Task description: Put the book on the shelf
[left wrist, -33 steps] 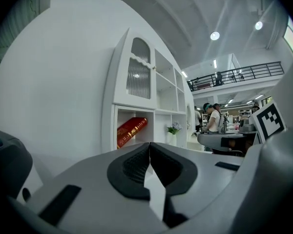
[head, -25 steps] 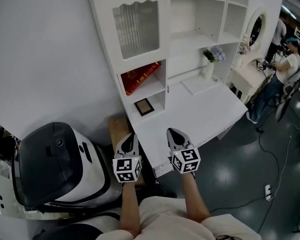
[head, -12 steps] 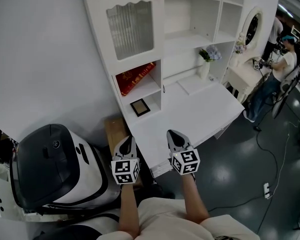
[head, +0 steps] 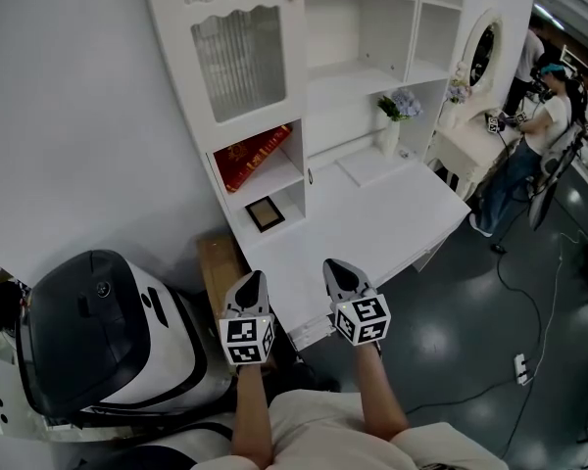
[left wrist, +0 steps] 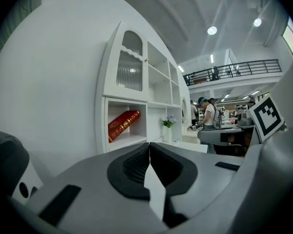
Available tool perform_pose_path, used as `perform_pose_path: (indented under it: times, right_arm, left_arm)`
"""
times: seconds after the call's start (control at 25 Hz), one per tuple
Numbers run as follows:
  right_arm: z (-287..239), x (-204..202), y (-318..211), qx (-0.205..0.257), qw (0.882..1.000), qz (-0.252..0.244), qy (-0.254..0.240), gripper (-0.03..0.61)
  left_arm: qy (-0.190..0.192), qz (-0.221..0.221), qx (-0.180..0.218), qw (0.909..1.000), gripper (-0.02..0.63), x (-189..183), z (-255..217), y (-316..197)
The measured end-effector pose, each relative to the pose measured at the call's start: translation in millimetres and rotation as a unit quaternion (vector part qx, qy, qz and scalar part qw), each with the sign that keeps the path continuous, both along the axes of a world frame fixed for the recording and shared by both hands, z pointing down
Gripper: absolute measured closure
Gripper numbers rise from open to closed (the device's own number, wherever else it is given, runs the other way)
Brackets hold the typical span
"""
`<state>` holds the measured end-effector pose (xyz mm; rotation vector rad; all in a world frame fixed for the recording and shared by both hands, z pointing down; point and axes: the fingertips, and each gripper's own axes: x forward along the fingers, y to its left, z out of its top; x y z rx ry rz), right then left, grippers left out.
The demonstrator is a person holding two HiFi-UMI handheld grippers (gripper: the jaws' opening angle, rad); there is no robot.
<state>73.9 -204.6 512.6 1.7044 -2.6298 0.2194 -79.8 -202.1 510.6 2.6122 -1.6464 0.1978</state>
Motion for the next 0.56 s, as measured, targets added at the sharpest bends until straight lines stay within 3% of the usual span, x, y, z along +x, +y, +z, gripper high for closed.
perform_pose_path:
  times: [0.2, 0.56]
  right_arm:
    - [-14.3, -2.9, 4.4, 0.010, 0.999, -0.015, 0.037, 0.552]
    - [-13.2, 5.6, 21.5, 0.008, 0.999, -0.019, 0.033, 0.552]
  left_arm:
    - [0.000, 0.007, 0.007, 1.0000, 0.597, 6.5, -6.8, -3.6]
    - [0.000, 0.019, 0.007, 0.9998, 0.597, 28.4, -1.8, 1.5]
